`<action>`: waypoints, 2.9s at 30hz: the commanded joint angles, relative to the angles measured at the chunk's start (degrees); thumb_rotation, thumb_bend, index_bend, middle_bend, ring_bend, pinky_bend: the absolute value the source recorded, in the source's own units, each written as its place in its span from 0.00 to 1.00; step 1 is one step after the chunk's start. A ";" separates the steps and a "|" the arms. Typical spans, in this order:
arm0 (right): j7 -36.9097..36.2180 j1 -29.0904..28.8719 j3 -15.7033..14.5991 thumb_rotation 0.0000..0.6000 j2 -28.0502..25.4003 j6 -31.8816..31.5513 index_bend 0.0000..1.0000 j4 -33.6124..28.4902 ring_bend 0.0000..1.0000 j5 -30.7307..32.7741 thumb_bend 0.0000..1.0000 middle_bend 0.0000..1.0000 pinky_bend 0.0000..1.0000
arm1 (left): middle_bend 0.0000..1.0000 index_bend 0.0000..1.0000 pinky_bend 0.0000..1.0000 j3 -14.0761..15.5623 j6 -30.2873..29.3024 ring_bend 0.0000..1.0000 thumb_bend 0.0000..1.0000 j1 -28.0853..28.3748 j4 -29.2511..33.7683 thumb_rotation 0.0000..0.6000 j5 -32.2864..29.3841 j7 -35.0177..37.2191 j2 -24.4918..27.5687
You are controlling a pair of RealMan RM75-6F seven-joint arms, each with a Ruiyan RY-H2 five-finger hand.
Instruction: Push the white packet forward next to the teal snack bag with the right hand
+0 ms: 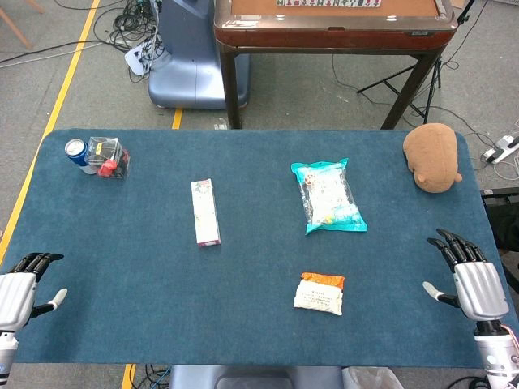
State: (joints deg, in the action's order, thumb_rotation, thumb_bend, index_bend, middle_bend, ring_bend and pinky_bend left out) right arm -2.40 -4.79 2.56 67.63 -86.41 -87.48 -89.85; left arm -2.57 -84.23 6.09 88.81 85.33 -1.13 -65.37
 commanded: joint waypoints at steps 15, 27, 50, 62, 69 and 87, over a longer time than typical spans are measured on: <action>2.98 -0.04 -0.72 1.00 1.78 -0.12 0.21 -3.63 0.08 -1.24 0.00 0.09 0.20 | 0.31 0.27 0.41 -0.23 -1.01 0.21 0.20 -0.55 -0.96 1.00 -0.05 1.88 -0.06; 13.09 -2.21 -2.34 1.00 8.60 2.92 0.15 -6.50 0.00 -5.00 0.00 0.03 0.09 | 0.31 0.27 0.41 -0.65 -2.41 0.21 0.20 -1.40 -1.30 1.00 -0.41 3.90 0.86; 24.20 -6.40 -2.84 1.00 18.35 11.49 0.09 -4.13 0.00 -2.72 0.00 0.02 0.08 | 0.31 0.28 0.41 -1.65 -3.00 0.21 0.20 -3.17 -1.05 1.00 -3.62 4.88 3.02; 22.58 -7.55 -3.88 1.00 21.26 12.75 0.08 -0.54 0.00 -2.93 0.00 0.02 0.08 | 0.31 0.28 0.41 -2.71 -3.91 0.21 0.20 -4.98 -0.15 1.00 -6.64 6.25 5.23; 22.61 -7.76 -4.57 1.00 22.63 13.16 0.08 1.10 0.00 -2.87 0.00 0.02 0.08 | 0.31 0.28 0.41 -2.87 -3.75 0.21 0.20 -5.24 -0.09 1.00 -6.78 6.89 5.69; 20.84 -9.43 -4.55 1.00 26.39 15.51 0.08 5.31 0.00 -1.46 0.00 0.02 0.08 | 0.31 0.28 0.41 -3.31 -3.35 0.21 0.20 -5.40 0.08 1.00 -7.12 7.11 5.79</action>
State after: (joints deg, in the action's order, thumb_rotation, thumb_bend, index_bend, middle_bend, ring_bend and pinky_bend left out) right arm 18.48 -14.16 -1.93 93.94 -70.89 -82.10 -91.24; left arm -5.88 -87.51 0.73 88.84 78.16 5.96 -59.59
